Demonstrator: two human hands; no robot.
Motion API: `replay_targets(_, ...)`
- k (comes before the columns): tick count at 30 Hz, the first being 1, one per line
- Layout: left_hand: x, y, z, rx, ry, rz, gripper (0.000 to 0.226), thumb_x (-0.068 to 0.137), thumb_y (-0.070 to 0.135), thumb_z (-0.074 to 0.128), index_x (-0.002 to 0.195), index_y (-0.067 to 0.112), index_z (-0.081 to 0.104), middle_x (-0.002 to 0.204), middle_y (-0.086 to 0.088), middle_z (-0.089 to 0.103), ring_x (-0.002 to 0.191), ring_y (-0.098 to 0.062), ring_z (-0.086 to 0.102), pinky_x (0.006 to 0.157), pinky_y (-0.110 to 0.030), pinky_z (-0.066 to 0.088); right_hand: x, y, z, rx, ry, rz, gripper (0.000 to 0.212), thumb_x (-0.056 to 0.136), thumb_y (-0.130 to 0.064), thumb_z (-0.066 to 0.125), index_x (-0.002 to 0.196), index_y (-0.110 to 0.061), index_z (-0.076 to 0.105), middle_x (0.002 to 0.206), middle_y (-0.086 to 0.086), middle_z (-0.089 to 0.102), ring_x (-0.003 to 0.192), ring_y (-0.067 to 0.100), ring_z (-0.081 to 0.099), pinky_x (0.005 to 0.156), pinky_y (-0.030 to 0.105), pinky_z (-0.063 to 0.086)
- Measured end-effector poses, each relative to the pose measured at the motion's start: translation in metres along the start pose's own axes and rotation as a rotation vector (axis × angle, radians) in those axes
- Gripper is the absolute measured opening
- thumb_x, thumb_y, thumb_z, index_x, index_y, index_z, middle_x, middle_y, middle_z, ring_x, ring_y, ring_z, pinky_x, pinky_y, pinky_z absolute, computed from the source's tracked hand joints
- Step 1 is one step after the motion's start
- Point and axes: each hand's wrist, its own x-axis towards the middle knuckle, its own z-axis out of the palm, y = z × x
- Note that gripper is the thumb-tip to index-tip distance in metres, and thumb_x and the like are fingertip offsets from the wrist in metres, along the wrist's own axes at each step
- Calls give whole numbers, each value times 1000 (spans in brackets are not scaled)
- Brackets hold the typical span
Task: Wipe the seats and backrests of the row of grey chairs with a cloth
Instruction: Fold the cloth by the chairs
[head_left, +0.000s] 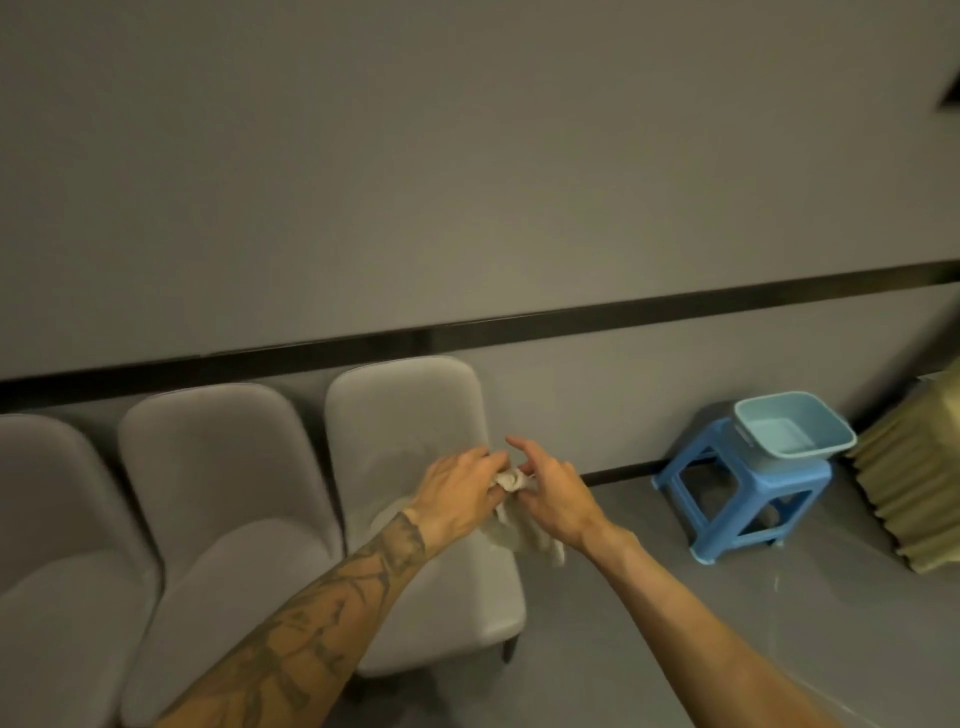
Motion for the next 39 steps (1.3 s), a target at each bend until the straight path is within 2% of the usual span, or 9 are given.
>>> replay_targets(4, 77, 69, 5, 7, 81, 20, 25, 102, 36, 52, 122, 23, 63, 118, -4, 63, 112, -30, 63, 87, -38, 46, 16, 71, -70, -33, -7, 83, 80, 83, -10, 68, 156, -26, 39, 132, 4, 67, 123, 26, 62, 93, 24, 47)
replay_targets(7, 143, 110, 14, 26, 116, 43, 23, 102, 38, 52, 114, 22, 62, 115, -3, 62, 107, -30, 63, 86, -40, 47, 40, 126, -119, -51, 27, 120, 76, 78, -12, 73, 149, -23, 47, 133, 4, 66, 122, 25, 62, 98, 30, 49)
replay_targets(12, 258, 163, 30, -55, 153, 55, 20, 104, 36, 53, 112, 21, 63, 111, 0, 61, 99, -24, 62, 73, -32, 37, 89, 228, -206, -98, 47, 232, 41, 83, -21, 77, 123, -20, 69, 106, 1, 74, 105, 24, 69, 77, 24, 44)
replay_targets(15, 312, 189, 33, -110, 143, 80, 18, 104, 35, 55, 114, 22, 63, 110, 1, 60, 94, -20, 59, 74, -34, 43, 117, 283, -267, -158, 97, 294, 14, 91, -21, 70, 102, -19, 77, 86, 2, 72, 96, 26, 72, 71, 27, 42)
replay_targets(20, 393, 235, 46, -138, 111, 46, 16, 106, 34, 55, 113, 22, 62, 108, 5, 58, 92, -17, 59, 82, -35, 53, 171, 334, -358, -139, 185, 289, 13, 93, -22, 69, 99, -20, 80, 92, 6, 78, 95, 27, 73, 74, 28, 48)
replay_targets(24, 463, 288, 77, -147, 50, 17, 23, 106, 35, 58, 123, 20, 62, 120, 0, 61, 105, -21, 62, 93, -39, 55, 213, 369, -415, -82, 195, 213, 19, 94, -15, 65, 108, -16, 78, 102, 7, 79, 100, 27, 73, 92, 36, 56)
replay_targets(29, 554, 369, 134, -187, 75, -72, 24, 106, 33, 56, 124, 20, 63, 121, -2, 62, 107, -23, 63, 91, -38, 53, 250, 445, -477, 30, 99, 97, 28, 95, -7, 62, 120, -14, 73, 110, 5, 77, 99, 21, 72, 95, 33, 57)
replay_targets(34, 631, 447, 182, -222, 66, -207, 26, 102, 30, 55, 127, 22, 62, 123, -2, 61, 113, -27, 63, 93, -39, 49, 268, 539, -538, 142, -45, 13, 33, 93, -19, 73, 126, -17, 71, 113, 0, 76, 104, 14, 71, 98, 32, 57)
replay_targets(39, 684, 498, 224, -224, -37, -228, 27, 103, 38, 55, 125, 24, 61, 125, -1, 59, 116, -28, 63, 94, -41, 50, 273, 621, -571, 4, -80, -36, 37, 84, -5, 70, 120, -13, 71, 114, 6, 72, 105, 24, 69, 94, 37, 55)
